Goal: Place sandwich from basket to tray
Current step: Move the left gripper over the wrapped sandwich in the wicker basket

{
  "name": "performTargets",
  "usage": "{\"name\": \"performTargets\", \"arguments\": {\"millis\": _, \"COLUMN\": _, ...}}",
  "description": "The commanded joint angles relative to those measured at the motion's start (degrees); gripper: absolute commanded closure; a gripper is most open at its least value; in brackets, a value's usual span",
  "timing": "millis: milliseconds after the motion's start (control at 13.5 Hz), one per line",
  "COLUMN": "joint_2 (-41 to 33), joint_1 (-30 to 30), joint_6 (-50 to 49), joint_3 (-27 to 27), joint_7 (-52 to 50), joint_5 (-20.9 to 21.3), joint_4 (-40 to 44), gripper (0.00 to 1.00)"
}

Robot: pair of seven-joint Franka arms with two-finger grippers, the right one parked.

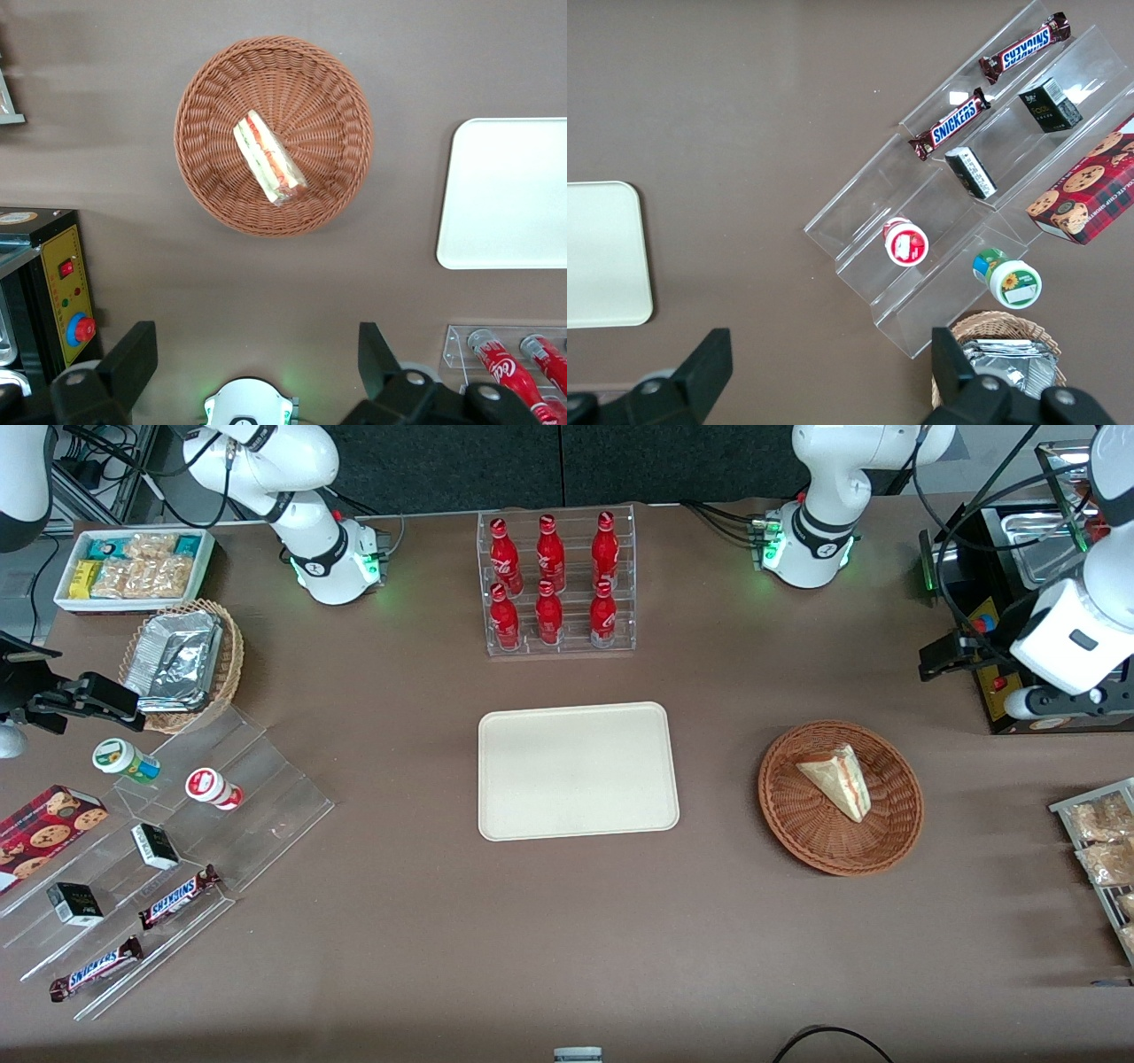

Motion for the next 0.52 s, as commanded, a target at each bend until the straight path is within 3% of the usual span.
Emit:
{"name": "performTargets", "arguments": {"millis": 0, "joint_2": -0.7, "joint_1": -1.1, "joint_6": -1.3, "joint_3": 0.5, "joint_7": 1.0, "joint_5": 0.6, "joint_4": 0.1, "gripper": 0.00}}
{"name": "performTargets", "arguments": {"millis": 222, "joint_2": 0.1, "joint_1": -1.1, "joint_6": 1.5, "joint_3": 0.5, "joint_7": 0.9, "joint_5": 0.6, "joint_4": -3.0, "gripper": 0.00}}
{"name": "performTargets", "arguments": {"millis": 444, "joint_2": 0.2, "joint_1": -0.8, "joint_6": 10.8, "joint_3": 2.3, "joint_7": 0.4, "joint_5": 0.7, "joint_4": -11.1, "gripper": 0.00}}
